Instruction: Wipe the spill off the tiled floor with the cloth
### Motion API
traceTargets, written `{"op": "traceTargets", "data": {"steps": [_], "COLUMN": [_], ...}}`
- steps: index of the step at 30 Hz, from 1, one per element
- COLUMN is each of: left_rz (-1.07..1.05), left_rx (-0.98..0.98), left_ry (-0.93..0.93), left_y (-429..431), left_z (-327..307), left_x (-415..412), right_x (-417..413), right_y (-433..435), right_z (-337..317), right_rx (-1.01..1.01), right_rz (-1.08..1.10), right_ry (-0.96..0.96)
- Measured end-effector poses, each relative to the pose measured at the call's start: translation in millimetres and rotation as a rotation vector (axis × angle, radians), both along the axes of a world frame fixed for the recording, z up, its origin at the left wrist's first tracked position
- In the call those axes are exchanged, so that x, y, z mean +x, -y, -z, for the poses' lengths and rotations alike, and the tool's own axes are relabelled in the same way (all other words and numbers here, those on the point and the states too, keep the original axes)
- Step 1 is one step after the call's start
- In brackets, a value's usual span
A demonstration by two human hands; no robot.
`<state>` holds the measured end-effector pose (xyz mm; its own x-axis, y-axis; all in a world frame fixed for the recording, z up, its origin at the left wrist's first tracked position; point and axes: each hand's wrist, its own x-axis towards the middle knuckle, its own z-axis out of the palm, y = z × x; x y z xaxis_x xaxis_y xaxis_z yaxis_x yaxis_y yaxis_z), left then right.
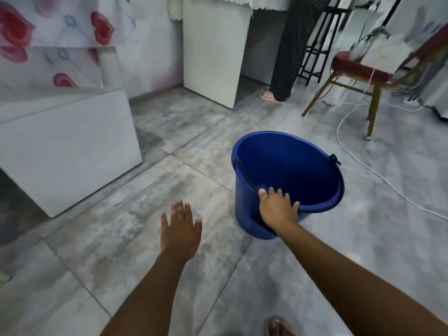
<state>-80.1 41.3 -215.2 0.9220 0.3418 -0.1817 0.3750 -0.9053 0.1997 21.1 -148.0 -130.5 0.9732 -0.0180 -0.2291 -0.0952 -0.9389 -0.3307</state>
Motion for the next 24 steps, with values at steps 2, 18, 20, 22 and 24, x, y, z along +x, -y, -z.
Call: {"op": "traceTargets", "data": {"steps": [2, 18, 20, 22, 24], "left_rz": [0.015, -0.007, -0.026, -0.060, -0.025], "left_rx": [0.013, 0.006, -0.025, -0.042, -0.028], "left_ry": [0.038, -0.206, -0.221, -0.202, -0.187], "left_y": [1, 15, 16, 13, 15], "left_z": [-4, 10, -14, -61, -93], "left_x": [10, 10, 12, 23, 25], "right_x": [6, 6, 11, 23, 23], "right_y": [-5, 14, 14, 8, 3], "right_z": [5, 43, 32, -4, -27], "right_rx": [-0.066, -0.343, -0.357, -0.401, -0.379], "right_rz": [-0.059, -0.349, -0.387, -0.487, -0.615], "right_ry": [0.035, -0.085, -0.192, -0.210, -0.237]}}
